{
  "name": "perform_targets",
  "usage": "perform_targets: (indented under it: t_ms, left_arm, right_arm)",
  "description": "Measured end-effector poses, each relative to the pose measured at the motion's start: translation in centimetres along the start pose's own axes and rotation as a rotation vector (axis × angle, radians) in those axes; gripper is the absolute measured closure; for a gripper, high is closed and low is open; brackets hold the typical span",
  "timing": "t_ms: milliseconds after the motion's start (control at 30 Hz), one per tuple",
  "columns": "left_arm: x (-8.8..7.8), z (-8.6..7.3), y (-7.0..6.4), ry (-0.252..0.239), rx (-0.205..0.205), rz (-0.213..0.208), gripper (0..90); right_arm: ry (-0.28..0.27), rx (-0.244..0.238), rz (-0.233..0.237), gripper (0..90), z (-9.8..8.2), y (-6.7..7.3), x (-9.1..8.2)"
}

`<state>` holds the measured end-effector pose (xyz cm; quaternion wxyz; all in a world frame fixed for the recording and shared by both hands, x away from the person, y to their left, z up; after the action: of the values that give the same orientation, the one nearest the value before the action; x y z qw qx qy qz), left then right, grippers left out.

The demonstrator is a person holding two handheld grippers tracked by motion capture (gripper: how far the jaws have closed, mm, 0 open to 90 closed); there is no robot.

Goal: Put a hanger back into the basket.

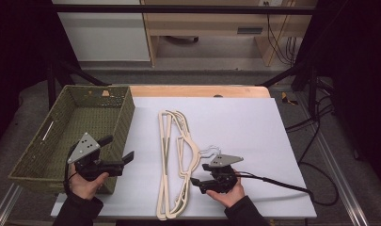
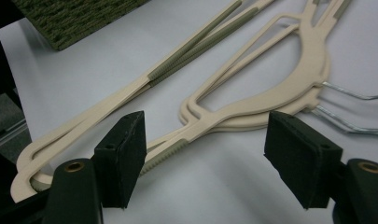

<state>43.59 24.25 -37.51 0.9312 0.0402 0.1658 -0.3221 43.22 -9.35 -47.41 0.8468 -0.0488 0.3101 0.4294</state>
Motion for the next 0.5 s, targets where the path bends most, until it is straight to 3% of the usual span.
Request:
perform_targets:
  t_ms: [167,267,400,500]
  left_arm:
    - [0.0,0.0,-0.1,-0.002,0.0,0.0,4.5]
    - [-0.1,0.1,-0.1,-0.004,-0.001,0.0,4.5]
    - [0.1,0.0,-0.1,-0.001,-0.001,0.0,4.5]
    - [0.1,-0.1,-0.1,0.002,0.0,0.0,4.5]
  right_arm:
    - [0.033,-0.02,-0.02,29.3,-0.7,1.3,1.4]
    - [0.05,0.003,-0.021,29.4,-1.1,1.7,2.1]
    - [0.081,-0.032,-0.045,29.8,-1.3,2.4,3.0]
    - [0.092,-0.016,-0.037,30.7,-1.5,2.4,3.3]
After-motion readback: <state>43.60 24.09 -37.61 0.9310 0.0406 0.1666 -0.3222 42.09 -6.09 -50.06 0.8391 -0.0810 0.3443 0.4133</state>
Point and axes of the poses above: each handheld gripper's, and its own axes: x roughly forward along the jaws, z roughly out of its top, y roughly to its left, the point moved 3 cm from there along x, roughly forward along the jaws, and after that the axes turned 1 degree about -x, right-handed, at the moved point
